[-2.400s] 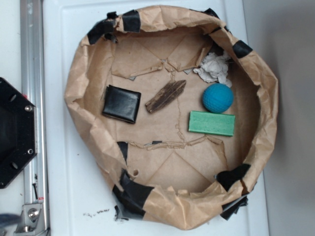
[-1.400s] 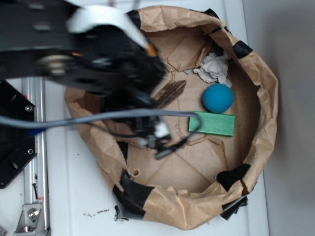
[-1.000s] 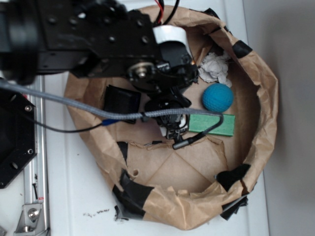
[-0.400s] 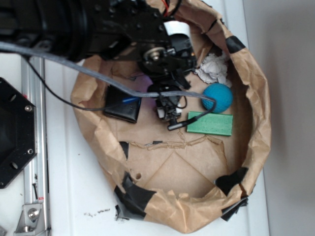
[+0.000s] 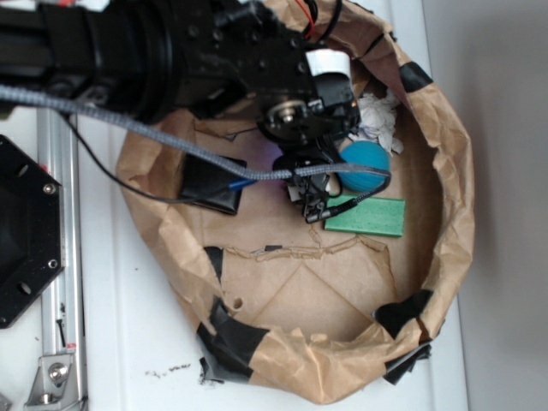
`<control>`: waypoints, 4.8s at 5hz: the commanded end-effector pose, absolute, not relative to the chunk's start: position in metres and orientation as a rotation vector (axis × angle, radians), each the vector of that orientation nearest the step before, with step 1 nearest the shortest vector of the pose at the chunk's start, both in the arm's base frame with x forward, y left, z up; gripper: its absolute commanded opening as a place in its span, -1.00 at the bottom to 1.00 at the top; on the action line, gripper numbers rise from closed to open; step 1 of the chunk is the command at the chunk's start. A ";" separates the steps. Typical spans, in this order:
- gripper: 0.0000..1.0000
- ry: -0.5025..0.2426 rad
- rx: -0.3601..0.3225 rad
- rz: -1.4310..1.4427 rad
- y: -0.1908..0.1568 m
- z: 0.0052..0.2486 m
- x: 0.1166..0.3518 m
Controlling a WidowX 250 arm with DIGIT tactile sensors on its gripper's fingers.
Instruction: Grab the wood chip.
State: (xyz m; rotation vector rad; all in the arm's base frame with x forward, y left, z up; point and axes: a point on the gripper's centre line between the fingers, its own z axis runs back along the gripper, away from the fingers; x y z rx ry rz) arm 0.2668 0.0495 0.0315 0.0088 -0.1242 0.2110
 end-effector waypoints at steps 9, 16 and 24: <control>1.00 -0.237 -0.092 0.548 0.075 0.084 0.259; 1.00 -0.002 -0.090 -0.547 0.044 0.066 0.267; 1.00 0.025 -0.206 -0.859 0.005 0.006 0.263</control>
